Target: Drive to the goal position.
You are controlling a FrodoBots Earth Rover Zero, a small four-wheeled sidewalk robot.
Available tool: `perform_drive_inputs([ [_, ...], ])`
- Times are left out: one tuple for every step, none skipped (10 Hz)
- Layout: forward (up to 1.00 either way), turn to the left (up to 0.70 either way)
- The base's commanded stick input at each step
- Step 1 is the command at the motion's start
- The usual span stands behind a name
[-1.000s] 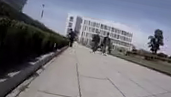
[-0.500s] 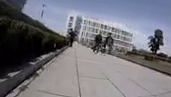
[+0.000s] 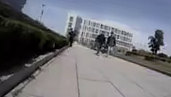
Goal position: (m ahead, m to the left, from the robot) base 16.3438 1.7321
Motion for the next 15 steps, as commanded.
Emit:
perform_drive_inputs([
  [0.70,0.00],
  [0.70,0.00],
  [0.70,0.00],
  [0.70,0.00],
  [0.70,0.00],
  [0.70,0.00],
  [0.70,0.00],
  [0.70,0.00],
  [0.70,0.00],
  [0.70,0.00],
  [0.70,0.00],
  [0.70,0.00],
  [0.70,0.00],
  [0.70,0.00],
  [0.70,0.00],
])
